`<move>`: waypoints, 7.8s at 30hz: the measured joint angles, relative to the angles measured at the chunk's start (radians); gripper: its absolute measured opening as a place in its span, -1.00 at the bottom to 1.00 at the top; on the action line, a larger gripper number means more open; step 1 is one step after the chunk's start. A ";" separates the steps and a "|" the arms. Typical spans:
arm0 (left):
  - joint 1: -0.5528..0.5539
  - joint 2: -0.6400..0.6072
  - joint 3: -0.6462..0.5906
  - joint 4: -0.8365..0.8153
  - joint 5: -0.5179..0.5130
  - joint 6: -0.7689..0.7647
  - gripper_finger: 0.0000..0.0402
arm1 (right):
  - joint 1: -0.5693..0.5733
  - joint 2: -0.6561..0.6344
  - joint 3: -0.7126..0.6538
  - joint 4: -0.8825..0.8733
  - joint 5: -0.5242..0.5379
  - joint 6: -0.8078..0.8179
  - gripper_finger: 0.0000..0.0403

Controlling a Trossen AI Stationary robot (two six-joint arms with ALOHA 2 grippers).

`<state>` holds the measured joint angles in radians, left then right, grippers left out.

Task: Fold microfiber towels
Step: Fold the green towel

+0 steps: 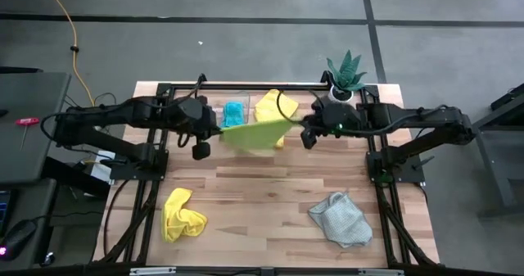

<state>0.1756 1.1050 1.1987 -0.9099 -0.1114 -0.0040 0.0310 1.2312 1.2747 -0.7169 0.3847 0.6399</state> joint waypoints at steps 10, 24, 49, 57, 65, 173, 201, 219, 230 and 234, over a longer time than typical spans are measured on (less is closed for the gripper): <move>-0.257 0.036 -0.159 -0.016 0.028 -0.281 -1.00 | 0.244 0.001 -0.270 0.153 -0.001 0.389 -1.00; -0.660 0.286 -0.436 0.542 0.122 -0.846 -1.00 | 0.505 0.189 -0.588 0.747 -0.179 0.866 -1.00; -0.305 0.288 -0.432 0.444 -0.067 -0.443 -1.00 | 0.276 0.236 -0.571 0.451 -0.064 1.040 -1.00; -0.260 0.288 -0.432 0.427 -0.138 -0.414 -1.00 | 0.242 0.229 -0.570 0.447 -0.045 1.043 -1.00; -0.264 0.307 -0.431 0.419 -0.136 -0.399 -1.00 | 0.216 0.212 -0.554 0.347 -0.064 1.001 -1.00; -0.535 0.312 -0.603 0.779 0.105 -0.593 -0.99 | 0.315 0.397 -0.436 0.357 -0.516 -0.176 -0.93; -0.537 0.263 -0.616 0.688 0.059 -0.622 -1.00 | 0.352 0.531 -0.287 0.387 -0.369 -0.496 -0.15; -0.537 0.263 -0.615 0.681 0.046 -0.633 -0.99 | 0.408 0.558 -0.288 0.374 -0.289 -0.461 -0.69; -0.528 0.256 -0.614 0.684 0.118 -0.749 -1.00 | 0.374 0.533 -0.289 0.331 -0.410 -0.279 -0.98; -0.500 0.234 -0.613 0.689 0.243 -0.779 -1.00 | 0.325 0.471 -0.289 0.311 -0.499 -0.227 -0.99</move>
<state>-0.3242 1.3389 0.5858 -0.2208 0.1312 -0.7828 0.3561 1.7020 0.9859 -0.4062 -0.1140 0.4133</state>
